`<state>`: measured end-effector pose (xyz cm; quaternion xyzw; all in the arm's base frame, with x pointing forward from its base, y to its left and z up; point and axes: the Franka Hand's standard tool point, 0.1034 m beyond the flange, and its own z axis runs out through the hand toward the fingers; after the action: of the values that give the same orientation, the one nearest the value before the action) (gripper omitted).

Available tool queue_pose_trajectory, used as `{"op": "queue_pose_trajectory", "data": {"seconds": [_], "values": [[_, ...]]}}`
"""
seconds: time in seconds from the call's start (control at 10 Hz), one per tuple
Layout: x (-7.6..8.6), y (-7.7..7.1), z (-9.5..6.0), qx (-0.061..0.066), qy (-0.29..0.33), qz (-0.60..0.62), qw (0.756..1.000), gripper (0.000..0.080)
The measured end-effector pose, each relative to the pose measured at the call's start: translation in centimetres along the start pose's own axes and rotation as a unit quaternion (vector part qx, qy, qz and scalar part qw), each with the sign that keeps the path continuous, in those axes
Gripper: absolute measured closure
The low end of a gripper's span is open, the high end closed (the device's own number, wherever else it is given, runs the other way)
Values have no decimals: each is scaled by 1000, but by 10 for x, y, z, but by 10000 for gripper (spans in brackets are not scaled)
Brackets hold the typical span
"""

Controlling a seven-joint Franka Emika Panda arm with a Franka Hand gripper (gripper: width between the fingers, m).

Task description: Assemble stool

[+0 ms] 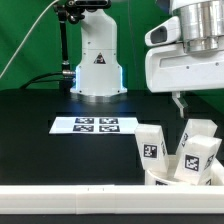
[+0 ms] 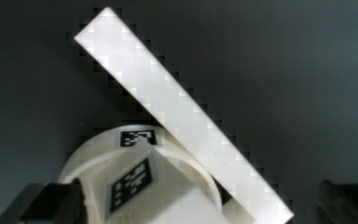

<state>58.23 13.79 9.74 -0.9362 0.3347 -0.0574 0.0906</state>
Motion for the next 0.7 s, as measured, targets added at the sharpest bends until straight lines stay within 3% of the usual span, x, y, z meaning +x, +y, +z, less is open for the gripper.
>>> {"op": "queue_pose_trajectory", "data": {"seconds": [0.4, 0.5, 0.7], "values": [[2, 2, 0, -1, 0, -138, 990, 150], [3, 2, -1, -4, 0, -191, 981, 150], [6, 3, 0, -16, 4, -342, 940, 150]]}}
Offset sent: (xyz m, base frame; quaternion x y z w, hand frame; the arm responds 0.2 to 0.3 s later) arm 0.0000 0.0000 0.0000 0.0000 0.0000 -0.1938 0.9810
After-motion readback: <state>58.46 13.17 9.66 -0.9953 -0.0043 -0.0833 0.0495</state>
